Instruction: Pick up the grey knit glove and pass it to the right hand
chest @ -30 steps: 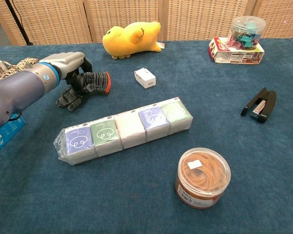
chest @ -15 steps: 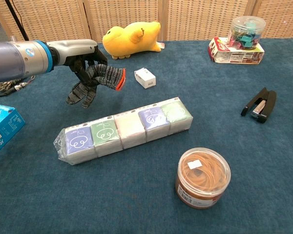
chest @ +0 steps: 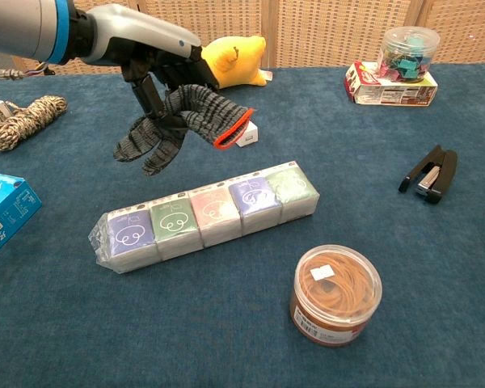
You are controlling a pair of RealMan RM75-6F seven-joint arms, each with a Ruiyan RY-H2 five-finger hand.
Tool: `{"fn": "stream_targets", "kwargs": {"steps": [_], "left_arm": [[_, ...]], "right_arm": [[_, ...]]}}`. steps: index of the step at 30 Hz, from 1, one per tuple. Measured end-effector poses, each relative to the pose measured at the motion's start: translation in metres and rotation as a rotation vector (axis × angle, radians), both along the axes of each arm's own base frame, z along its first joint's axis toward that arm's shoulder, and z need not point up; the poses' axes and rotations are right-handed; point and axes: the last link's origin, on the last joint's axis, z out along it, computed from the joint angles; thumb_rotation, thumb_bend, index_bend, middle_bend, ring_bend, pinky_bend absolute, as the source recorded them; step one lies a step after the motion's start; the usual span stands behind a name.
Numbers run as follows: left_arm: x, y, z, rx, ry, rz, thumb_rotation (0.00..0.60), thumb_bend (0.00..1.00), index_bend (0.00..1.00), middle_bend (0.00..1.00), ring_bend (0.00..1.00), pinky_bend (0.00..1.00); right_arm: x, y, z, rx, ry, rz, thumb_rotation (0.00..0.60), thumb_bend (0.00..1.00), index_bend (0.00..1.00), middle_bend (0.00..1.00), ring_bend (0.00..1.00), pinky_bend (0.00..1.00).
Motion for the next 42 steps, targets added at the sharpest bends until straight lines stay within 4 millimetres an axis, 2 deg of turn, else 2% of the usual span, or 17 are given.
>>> {"fn": "stream_targets", "kwargs": {"steps": [7, 11, 16, 22, 26, 34, 42], "left_arm": [[0.039, -0.001, -0.005, -0.059, 0.004, -0.053, 0.6, 0.42, 0.58, 0.41, 0.42, 0.49], [0.062, -0.001, -0.01, -0.091, 0.013, -0.072, 0.6, 0.42, 0.58, 0.41, 0.42, 0.49], [0.079, -0.001, -0.018, -0.119, 0.022, -0.067, 0.6, 0.42, 0.58, 0.41, 0.42, 0.49], [0.084, 0.003, -0.028, -0.135, 0.019, -0.03, 0.6, 0.42, 0.58, 0.41, 0.42, 0.49], [0.088, 0.005, -0.029, -0.144, -0.002, -0.013, 0.6, 0.42, 0.58, 0.41, 0.41, 0.5], [0.092, 0.004, -0.024, -0.152, -0.02, -0.031, 0.6, 0.42, 0.58, 0.41, 0.41, 0.49], [0.086, 0.004, -0.023, -0.144, -0.02, -0.048, 0.6, 0.42, 0.58, 0.41, 0.41, 0.49]], "right_arm": [[0.013, -0.01, -0.011, 0.08, 0.082, 0.238, 0.6, 0.0, 0.06, 0.0, 0.0, 0.0], [0.023, -0.014, -0.018, 0.097, 0.11, 0.292, 0.6, 0.0, 0.06, 0.0, 0.0, 0.0], [0.041, -0.02, -0.027, 0.102, 0.156, 0.342, 0.6, 0.0, 0.06, 0.0, 0.0, 0.0], [0.068, -0.03, -0.036, 0.11, 0.188, 0.409, 0.6, 0.0, 0.08, 0.0, 0.0, 0.0], [0.074, -0.031, -0.044, 0.141, 0.191, 0.432, 0.6, 0.0, 0.09, 0.0, 0.0, 0.0], [0.076, -0.043, -0.063, 0.197, 0.175, 0.425, 0.6, 0.0, 0.09, 0.0, 0.0, 0.0], [0.076, -0.047, -0.064, 0.26, 0.088, 0.391, 0.6, 0.0, 0.12, 0.0, 0.0, 0.0]]}}
